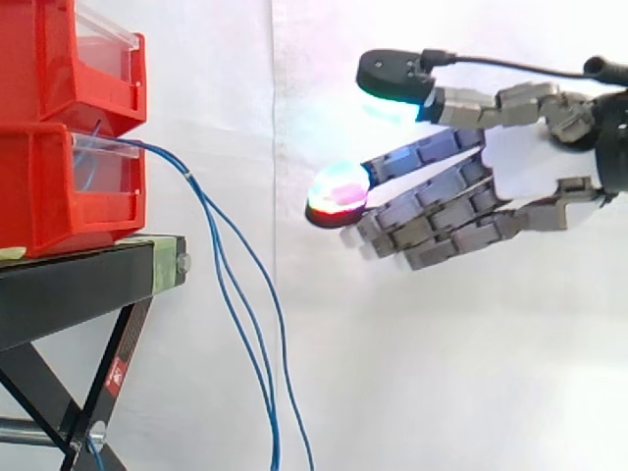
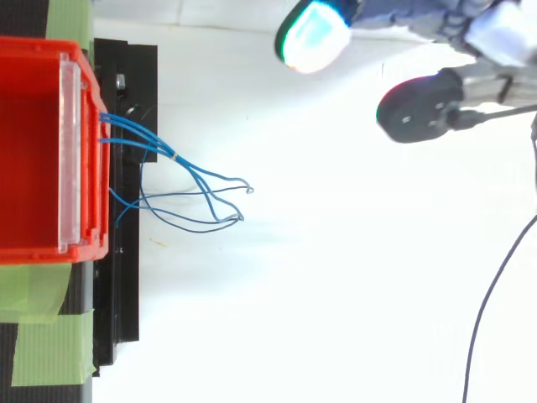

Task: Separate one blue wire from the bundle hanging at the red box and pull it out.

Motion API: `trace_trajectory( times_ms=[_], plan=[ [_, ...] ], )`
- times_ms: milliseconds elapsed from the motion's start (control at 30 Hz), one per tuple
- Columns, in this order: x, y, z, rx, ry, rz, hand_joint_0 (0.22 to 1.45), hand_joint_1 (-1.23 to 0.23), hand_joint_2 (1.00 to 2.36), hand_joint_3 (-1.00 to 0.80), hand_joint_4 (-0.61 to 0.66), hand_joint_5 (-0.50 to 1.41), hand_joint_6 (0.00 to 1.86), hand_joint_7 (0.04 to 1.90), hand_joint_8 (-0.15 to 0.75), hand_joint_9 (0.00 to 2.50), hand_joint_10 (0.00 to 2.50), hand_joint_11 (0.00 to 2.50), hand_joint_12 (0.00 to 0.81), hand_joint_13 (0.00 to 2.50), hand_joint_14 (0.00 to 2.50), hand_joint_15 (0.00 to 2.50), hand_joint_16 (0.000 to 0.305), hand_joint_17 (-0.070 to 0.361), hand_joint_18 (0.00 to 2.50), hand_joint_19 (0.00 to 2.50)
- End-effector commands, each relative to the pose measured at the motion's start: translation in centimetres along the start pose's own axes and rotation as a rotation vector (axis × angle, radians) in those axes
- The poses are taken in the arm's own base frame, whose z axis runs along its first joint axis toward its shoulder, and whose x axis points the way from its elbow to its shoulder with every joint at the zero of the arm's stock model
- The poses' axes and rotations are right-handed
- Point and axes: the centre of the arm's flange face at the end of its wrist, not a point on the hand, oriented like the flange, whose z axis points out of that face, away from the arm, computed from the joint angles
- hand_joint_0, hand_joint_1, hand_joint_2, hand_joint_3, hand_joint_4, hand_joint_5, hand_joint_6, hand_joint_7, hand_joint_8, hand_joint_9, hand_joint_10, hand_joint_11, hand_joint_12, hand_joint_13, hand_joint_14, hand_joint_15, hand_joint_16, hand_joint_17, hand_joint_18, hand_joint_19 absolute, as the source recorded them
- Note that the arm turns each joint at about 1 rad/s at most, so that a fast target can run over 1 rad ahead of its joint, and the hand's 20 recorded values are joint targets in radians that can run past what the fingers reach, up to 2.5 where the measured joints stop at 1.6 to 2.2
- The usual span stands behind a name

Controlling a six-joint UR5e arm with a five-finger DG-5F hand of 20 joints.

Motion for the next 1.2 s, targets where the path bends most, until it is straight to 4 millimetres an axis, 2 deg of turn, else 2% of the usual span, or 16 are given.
trace_trajectory(
  times_ms=[0,67,333,500,633,733,933,1167],
  plan=[
    [1.2,-1.1,1.0,-0.023,-0.009,0.031,0.48,-0.65,1.0,-0.5,0.3,-0.19,0.5,0.93,0.331,0.45,0.01,0.24,0.412,0.2,0.01,0.21,0.065,0.147,0.03,0.08],
    [2.2,-1.7,1.7,-0.049,-0.025,0.048,0.48,-0.65,1.0,-0.5,0.3,-0.19,0.5,0.93,0.331,0.45,0.0,0.24,0.412,0.21,0.01,0.21,0.066,0.147,0.04,0.09],
    [3.3,-1.2,1.6,-0.074,-0.074,0.015,0.49,-0.65,1.0,-0.5,0.3,-0.19,0.5,0.93,0.33,0.45,0.01,0.25,0.413,0.22,0.01,0.22,0.065,0.147,0.06,0.1],
    [4.8,-3.1,2.3,-0.076,-0.079,0.017,0.49,-0.65,1.0,-0.5,0.29,-0.19,0.5,0.93,0.33,0.46,0.01,0.25,0.413,0.23,0.01,0.22,0.065,0.146,0.06,0.1],
    [6.5,-4.7,3.7,-0.091,-0.099,0.064,0.49,-0.65,1.0,-0.5,0.29,-0.19,0.5,0.93,0.329,0.46,0.01,0.25,0.412,0.23,0.01,0.22,0.065,0.146,0.08,0.11],
    [7.2,-5.0,4.4,-0.091,-0.101,0.072,0.49,-0.66,1.0,-0.5,0.29,-0.19,0.5,0.93,0.329,0.47,0.01,0.26,0.413,0.24,0.01,0.22,0.064,0.145,0.08,0.11],
    [9.0,-4.1,5.5,-0.109,-0.094,0.067,0.5,-0.68,1.0,-0.5,0.3,-0.18,0.5,0.94,0.337,0.51,0.01,0.24,0.419,0.28,0.01,0.2,0.064,0.144,0.15,0.1],
    [10.9,-3.5,5.5,-0.122,-0.115,0.045,0.52,-0.68,1.0,-0.5,0.31,-0.17,0.5,0.98,0.336,0.52,0.01,0.24,0.415,0.29,0.01,0.2,0.063,0.142,0.18,0.1]
  ],
)
